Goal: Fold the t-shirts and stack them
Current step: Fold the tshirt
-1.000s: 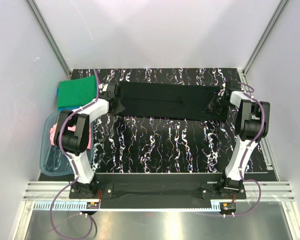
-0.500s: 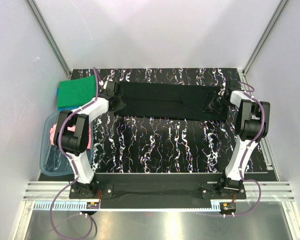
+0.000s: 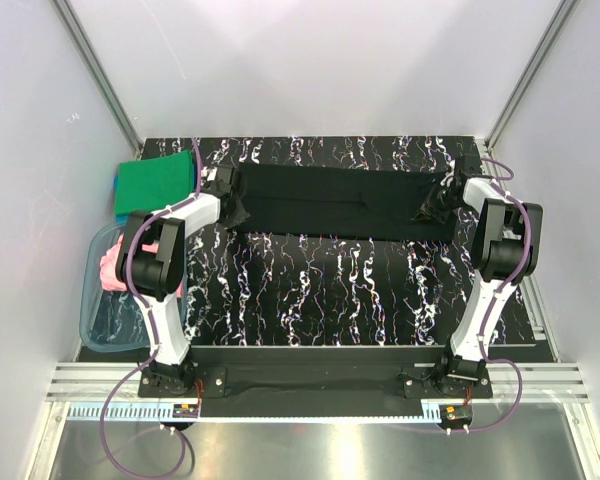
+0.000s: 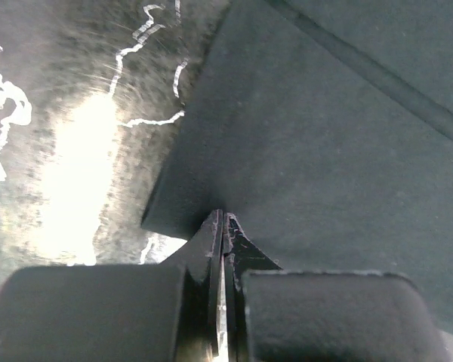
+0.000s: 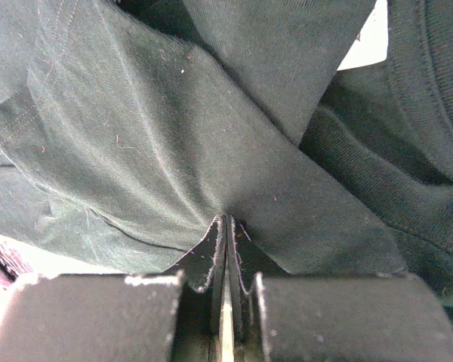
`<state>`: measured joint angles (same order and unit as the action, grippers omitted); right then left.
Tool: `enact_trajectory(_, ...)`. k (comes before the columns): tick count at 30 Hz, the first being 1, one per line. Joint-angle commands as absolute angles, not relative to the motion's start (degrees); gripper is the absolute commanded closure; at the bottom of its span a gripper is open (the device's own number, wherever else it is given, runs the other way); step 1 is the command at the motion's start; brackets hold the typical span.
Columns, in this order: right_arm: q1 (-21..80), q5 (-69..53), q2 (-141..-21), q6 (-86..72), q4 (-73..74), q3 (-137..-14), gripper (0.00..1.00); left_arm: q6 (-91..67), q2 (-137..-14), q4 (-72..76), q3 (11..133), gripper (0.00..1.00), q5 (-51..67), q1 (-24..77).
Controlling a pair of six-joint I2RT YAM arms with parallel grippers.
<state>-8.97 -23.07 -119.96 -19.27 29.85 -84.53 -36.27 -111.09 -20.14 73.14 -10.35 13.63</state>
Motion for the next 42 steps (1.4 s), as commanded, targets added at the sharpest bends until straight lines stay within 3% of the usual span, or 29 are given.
enact_trajectory(1,-9.32,-22.15,-118.48,-18.72,29.88,-86.66,0.95,-35.16,-110.3,-19.86,73.74,1.0,-13.88,13.18)
enact_trajectory(24,-9.32,-16.79,-120.32,-18.11,28.39,-84.2,0.95,-34.54,-111.18,-23.99,74.61,1.0,-15.82,12.57)
enact_trajectory(31,-9.32,-15.83,-121.2,-17.84,28.21,-84.46,0.95,-30.95,-105.12,-24.78,75.39,0.84,-15.65,12.83)
enact_trajectory(36,-9.23,-15.56,-122.34,-17.4,28.48,-86.13,0.95,-26.37,-110.99,-31.46,83.23,0.87,-12.4,13.18)
enact_trajectory(42,-9.32,-15.74,-125.77,-15.74,31.29,-93.33,0.95,-27.77,-111.79,-26.98,76.29,0.88,-11.08,13.36)
